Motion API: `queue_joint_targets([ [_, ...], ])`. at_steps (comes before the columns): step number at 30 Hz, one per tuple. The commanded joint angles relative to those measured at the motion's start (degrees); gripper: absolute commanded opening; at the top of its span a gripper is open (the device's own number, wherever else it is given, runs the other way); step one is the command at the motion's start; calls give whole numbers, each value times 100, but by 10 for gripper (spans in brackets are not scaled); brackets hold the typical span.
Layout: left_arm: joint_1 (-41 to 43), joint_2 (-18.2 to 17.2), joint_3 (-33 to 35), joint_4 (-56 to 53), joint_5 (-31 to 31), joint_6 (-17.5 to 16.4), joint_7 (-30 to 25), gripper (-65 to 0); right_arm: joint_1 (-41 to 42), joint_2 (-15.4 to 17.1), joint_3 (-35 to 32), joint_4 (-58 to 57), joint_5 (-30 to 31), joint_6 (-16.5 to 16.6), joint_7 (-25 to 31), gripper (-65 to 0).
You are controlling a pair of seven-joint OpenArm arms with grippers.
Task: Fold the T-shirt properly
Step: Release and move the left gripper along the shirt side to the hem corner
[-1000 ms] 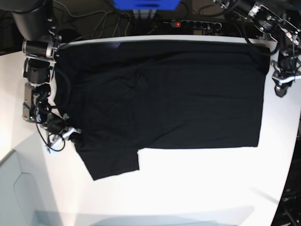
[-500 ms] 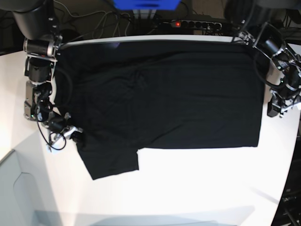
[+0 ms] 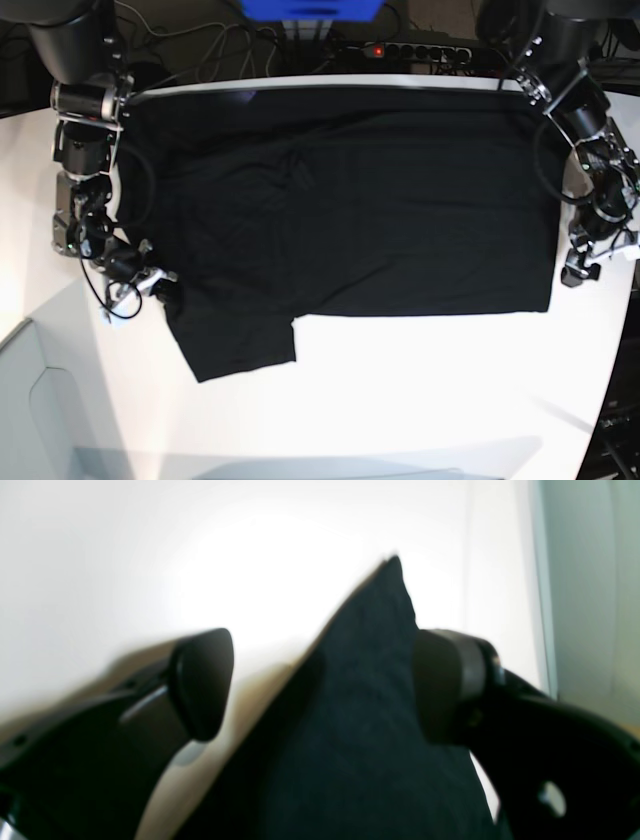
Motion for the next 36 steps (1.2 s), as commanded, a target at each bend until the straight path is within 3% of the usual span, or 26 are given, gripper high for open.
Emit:
queue_joint_targets([
  [1,-108,-126,4,55,-59,-38,-175,-110,-40,-1,-53,-58,-523,-52,-524,-650],
  [11,-345,-135,12,-640,-50,-38,-922,-109,-23,-1,-53,-58,-523,-52,-524,-650],
  [20,-1101,58,4,-1536,856,-56,-1291,-109,-14,-1,-53,-50,-523,-52,-524,-650],
  [30,-1338,498,4,-1572,1401,-47,-1318,-109,-5,-1,-53,-50,-523,-52,-524,-650],
  [36,-1338,559,4,-1572,1401,-47,-1318,-109,-5,-1,-53,-50,-523,-52,-524,-650],
])
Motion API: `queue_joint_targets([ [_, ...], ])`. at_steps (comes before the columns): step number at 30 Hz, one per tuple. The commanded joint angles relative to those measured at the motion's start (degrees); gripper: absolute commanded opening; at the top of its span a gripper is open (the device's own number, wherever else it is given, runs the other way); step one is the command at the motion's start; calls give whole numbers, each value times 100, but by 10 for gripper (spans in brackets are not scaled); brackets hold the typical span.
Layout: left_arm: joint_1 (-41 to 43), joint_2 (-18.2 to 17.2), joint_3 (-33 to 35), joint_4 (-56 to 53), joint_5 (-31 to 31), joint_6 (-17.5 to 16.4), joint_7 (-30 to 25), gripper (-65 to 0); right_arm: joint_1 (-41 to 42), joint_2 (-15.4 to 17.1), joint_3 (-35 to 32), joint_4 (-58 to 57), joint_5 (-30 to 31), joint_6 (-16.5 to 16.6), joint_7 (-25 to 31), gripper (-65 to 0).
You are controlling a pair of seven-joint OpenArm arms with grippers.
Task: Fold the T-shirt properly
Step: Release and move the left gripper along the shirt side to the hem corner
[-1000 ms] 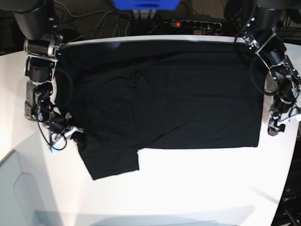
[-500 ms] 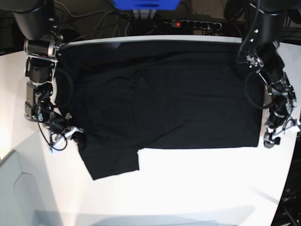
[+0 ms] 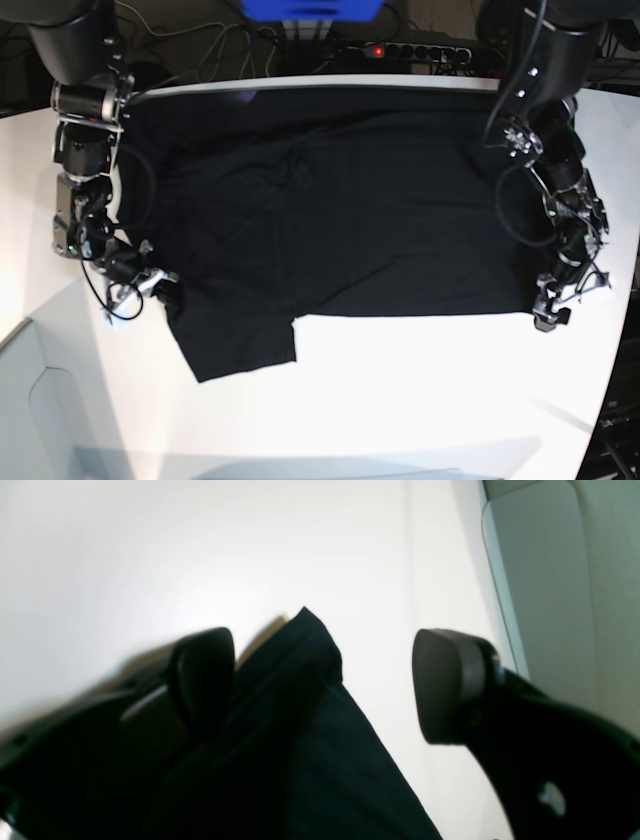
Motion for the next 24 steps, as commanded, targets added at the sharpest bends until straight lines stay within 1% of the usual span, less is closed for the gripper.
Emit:
queue_joint_targets([
  [1,-42,17,21,-11,120,148,295,-109,-36,10,-53,-50,-490,-54,-482,-650],
  [5,-16,17,30,-11,120,148,295,-110,-36,10,-53,-50,-490,-54,-482,-650],
  [11,2,-27,645,-11,120,148,295,-111,-36,10,-53,-50,-490,-54,-482,-650],
  [19,2,-27,698,-11,120,148,295,-119,-36,10,-53,-50,-490,-54,-482,-650],
  [20,2,-27,698,-11,120,148,295,-136,-36,10,-53,-50,-490,-54,-482,-650],
  [21,2,-27,698,-11,120,148,295,-169,-36,10,-53,-50,-490,-54,-482,-650],
  [22,2,-27,698,-11,120,148,295,-211,-36,10,-53,-50,-490,-54,-482,-650],
  [24,2,-35,698,-11,120,148,295,-321,-36,10,-44,-50,-490,-54,-482,-650],
])
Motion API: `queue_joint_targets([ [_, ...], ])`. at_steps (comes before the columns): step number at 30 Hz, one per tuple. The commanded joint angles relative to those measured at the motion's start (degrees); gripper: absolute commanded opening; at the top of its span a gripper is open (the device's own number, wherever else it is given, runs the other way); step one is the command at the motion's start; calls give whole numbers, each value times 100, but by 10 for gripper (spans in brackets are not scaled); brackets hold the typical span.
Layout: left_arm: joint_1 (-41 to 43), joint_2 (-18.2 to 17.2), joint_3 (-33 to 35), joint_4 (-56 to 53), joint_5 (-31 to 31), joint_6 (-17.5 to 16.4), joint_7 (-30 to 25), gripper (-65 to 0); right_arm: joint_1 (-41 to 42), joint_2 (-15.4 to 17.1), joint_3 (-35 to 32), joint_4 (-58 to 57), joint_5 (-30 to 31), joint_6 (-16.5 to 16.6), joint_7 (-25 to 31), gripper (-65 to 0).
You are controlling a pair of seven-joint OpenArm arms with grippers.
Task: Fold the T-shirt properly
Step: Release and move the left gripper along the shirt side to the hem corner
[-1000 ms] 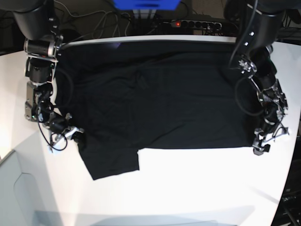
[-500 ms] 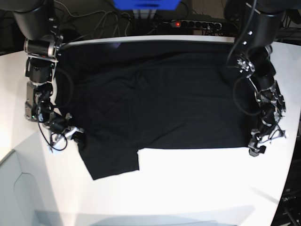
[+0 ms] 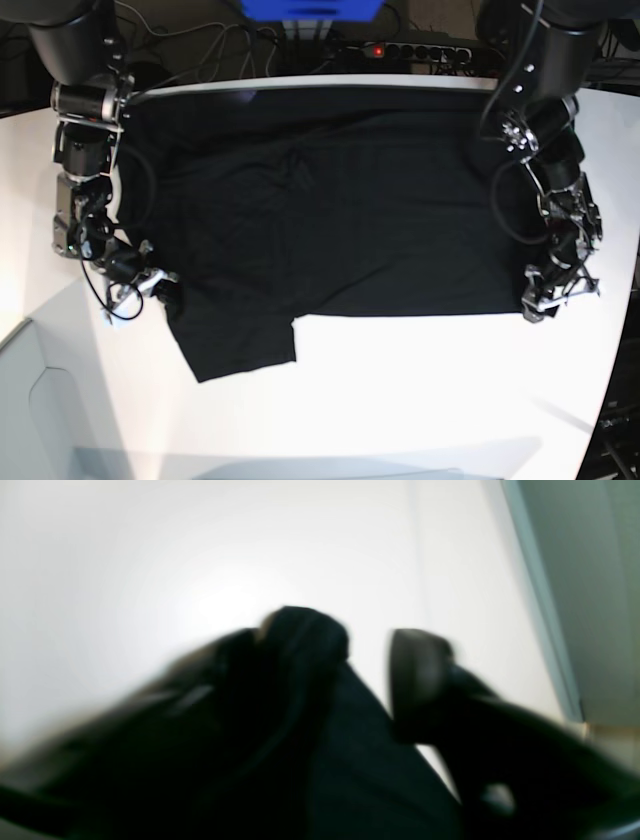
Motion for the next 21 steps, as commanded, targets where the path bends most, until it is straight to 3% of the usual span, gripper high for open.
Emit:
queue_joint_targets([
  [1,-46,-20,3,4,94,137,214,-382,-36,10,-44,-50,-488,-54,-484,-650],
  [5,68,-20,20,39,94,137,21,-632,-36,10,-44,-50,-488,-54,-484,-650],
  [6,77,-20,29,39,94,137,-49,-650,-36,10,-44,-50,-488,-54,-484,-650],
  [21,68,-222,29,629,94,146,-58,-650,263,10,-53,-50,-488,-54,-493,-650],
])
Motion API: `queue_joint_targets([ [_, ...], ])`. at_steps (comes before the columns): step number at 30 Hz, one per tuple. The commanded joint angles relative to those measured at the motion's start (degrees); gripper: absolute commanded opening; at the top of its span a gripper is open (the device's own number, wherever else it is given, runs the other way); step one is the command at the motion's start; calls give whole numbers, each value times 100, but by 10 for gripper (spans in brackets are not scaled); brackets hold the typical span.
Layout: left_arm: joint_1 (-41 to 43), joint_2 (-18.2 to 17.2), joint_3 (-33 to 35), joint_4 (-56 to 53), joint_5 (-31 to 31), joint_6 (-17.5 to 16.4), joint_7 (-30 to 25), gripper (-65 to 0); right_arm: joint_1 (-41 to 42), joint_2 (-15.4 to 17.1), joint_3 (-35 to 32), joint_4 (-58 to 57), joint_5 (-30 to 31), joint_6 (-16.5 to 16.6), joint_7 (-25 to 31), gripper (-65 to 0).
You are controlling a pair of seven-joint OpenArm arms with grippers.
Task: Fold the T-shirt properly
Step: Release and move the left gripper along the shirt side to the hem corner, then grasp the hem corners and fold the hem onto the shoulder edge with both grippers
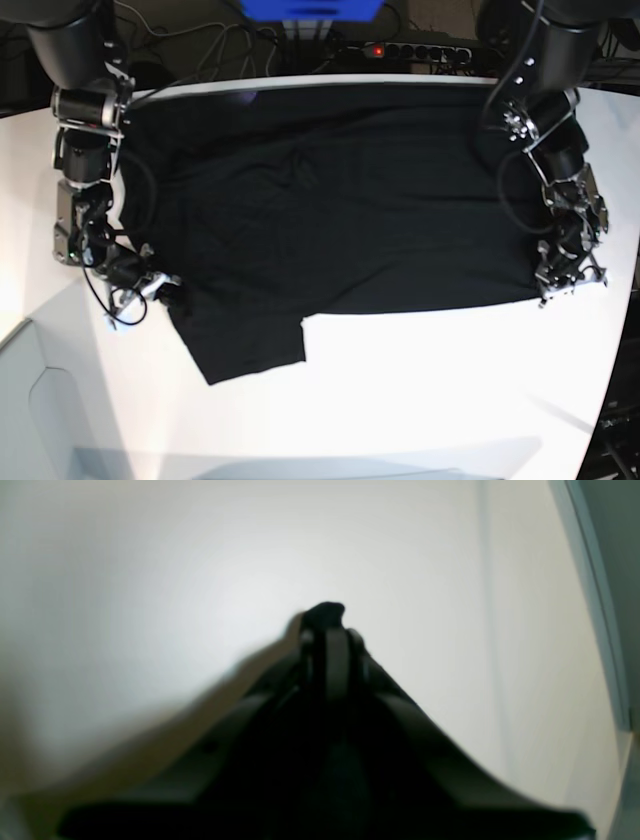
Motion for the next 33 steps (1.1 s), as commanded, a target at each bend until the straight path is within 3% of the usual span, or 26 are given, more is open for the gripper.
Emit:
queue_joint_targets([
  [1,-164,-124,14,183,-64,-73,-113,-650,80,14,-31,-12,-348,-65,-299,-650],
  [20,-304,-265,23,350,-64,-73,-104,-650,97,50,22,1306,-331,-92,-299,-650],
  [30,583,-229,295,2231,-73,-73,292,-650,-1011,50,48,3434,-331,-92,-299,-650],
  [33,1058,-221,322,2864,-108,-73,292,-650,-1371,41,364,3935,-322,-92,-299,-650],
])
